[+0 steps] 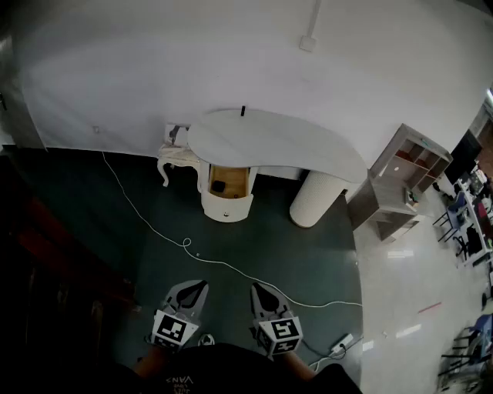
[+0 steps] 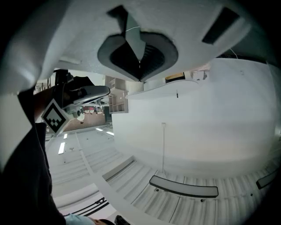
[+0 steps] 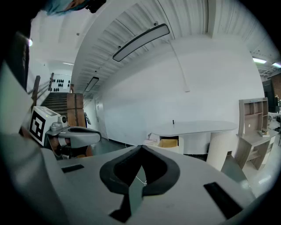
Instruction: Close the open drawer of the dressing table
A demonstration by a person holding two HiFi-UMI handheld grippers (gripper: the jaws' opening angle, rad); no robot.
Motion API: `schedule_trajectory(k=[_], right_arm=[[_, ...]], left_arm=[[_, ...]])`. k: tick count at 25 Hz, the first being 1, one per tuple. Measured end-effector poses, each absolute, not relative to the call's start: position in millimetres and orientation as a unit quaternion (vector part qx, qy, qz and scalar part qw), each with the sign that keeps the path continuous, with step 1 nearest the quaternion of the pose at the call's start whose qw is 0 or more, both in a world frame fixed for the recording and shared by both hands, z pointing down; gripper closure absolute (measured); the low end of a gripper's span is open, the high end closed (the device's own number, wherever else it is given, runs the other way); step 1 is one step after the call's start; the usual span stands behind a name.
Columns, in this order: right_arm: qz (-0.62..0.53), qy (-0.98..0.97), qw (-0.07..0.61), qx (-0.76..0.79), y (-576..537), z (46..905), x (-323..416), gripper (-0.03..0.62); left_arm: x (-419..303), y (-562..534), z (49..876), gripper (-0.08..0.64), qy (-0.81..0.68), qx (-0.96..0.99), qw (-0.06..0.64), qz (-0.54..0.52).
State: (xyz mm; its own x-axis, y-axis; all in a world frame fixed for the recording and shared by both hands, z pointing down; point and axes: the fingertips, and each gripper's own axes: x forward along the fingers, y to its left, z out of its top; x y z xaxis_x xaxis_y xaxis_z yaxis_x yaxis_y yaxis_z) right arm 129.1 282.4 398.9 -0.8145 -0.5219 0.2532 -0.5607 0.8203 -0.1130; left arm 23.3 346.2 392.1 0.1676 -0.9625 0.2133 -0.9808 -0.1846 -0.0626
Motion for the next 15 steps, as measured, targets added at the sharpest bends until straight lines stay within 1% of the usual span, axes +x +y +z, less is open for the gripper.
schedule_trajectory(k=[5, 10, 11, 13, 15], right_arm=[[0.097, -0.943, 0.096, 0.304, 285, 399, 115, 0.591], [0.110, -0.936, 0.063, 0.329, 281, 393, 107, 0.589], [0.113, -0.935, 0.058, 0.332, 280, 393, 106, 0.582], [0.115, -0.934, 0.052, 0.334, 276, 393, 106, 0.518], [0.113, -0.933, 0.052, 0.337, 269, 395, 106, 0.505]], left_arm=[[5, 353, 396, 0.541, -0.633, 0.766, 0.050, 0.105], [-11, 354, 397, 0.540, -0.624, 0.773, 0.053, 0.101], [-14, 352, 398, 0.540, -0.625, 0.773, 0.057, 0.098], [-18, 348, 403, 0.540, -0.628, 0.771, 0.061, 0.089], [-19, 341, 410, 0.538, -0.629, 0.771, 0.061, 0.083]])
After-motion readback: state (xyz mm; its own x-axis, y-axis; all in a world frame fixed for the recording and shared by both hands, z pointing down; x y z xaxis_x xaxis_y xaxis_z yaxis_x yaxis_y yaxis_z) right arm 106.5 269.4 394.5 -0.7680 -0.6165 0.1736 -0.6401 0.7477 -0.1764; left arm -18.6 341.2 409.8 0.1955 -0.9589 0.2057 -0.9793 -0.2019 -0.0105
